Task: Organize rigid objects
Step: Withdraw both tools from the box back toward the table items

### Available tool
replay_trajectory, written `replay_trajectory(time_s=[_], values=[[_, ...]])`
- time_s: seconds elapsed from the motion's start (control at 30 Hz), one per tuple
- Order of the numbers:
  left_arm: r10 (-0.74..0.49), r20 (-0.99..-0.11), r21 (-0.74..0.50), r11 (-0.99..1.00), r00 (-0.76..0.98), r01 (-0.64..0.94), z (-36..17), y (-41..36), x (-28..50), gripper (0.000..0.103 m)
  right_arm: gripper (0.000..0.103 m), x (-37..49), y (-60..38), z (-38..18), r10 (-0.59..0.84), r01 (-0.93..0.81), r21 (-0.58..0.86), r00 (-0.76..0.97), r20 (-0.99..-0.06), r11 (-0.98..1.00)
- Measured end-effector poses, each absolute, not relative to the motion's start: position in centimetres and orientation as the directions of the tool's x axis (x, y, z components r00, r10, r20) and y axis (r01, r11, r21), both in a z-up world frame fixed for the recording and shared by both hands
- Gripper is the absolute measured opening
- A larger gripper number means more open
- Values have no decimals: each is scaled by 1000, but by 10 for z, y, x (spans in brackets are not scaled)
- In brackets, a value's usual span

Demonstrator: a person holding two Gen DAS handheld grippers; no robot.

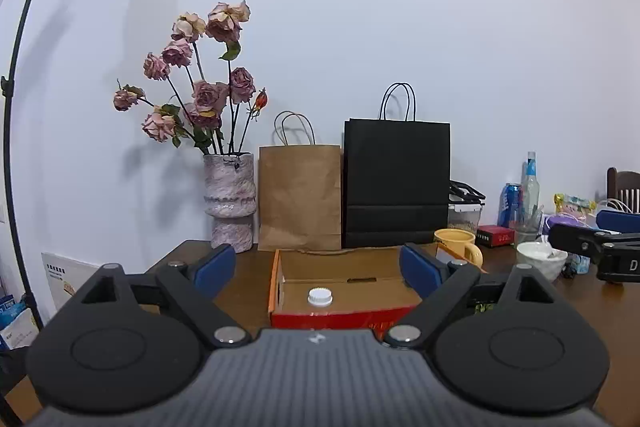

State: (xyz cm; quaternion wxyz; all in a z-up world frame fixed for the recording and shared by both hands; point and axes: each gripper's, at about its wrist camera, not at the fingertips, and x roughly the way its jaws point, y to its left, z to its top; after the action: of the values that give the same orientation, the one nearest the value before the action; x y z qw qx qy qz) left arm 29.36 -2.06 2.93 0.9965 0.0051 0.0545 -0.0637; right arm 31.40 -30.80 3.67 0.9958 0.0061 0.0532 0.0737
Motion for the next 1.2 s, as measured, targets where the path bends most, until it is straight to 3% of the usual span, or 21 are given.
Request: replay_trajectory(time_s=[0.43,0.77,1.2], values=[[-101,-27,59,993,995,102,-5,-20,168,97,103,192,-316,10,179,-176,39,980,-86,984],[-142,-105,0,990,984,143,-15,-9,81,101,103,101,-330,-5,172,-140,180,969,-177,974],[-169,-134,17,985,976,173,-23,-26,93,102,103,112,-313,-13,180,-160,104,959,-221,982]])
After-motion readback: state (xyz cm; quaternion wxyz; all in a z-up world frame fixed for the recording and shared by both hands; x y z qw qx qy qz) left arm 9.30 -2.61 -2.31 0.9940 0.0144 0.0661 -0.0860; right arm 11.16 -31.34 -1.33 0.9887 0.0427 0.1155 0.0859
